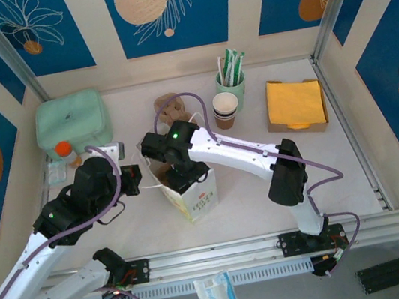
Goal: Pack the takeout coffee
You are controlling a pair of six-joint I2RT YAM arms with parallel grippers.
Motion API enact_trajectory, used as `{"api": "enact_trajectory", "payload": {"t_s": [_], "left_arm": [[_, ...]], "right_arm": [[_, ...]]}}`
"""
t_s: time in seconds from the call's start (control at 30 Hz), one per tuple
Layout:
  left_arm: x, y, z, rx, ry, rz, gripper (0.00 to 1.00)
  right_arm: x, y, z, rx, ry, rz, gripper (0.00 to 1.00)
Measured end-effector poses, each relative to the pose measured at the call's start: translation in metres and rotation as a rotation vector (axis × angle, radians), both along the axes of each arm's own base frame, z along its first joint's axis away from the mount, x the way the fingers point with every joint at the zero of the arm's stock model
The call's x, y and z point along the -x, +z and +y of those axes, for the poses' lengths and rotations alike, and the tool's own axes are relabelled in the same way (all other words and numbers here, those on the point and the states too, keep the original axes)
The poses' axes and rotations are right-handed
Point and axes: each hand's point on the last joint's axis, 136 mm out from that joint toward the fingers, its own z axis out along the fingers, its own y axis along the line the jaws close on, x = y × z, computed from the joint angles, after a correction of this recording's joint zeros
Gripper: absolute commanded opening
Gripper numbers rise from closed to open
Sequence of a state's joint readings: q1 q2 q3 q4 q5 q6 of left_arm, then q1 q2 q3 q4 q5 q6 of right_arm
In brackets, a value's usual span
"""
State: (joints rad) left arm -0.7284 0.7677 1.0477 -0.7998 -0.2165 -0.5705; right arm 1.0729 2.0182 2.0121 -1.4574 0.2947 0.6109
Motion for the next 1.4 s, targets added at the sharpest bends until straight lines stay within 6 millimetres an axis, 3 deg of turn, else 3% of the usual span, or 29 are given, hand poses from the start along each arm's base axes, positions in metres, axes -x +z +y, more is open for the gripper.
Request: {"api": "enact_trajectory", "payload": {"t_s": [1.4], "left_arm": [[0.001,0.000,-0.001,0.004,-0.006,0.002,0.00]], "right_arm": [[-0.006,0.001,0.010,-0.057,-0.013,0.007,0.50]]}}
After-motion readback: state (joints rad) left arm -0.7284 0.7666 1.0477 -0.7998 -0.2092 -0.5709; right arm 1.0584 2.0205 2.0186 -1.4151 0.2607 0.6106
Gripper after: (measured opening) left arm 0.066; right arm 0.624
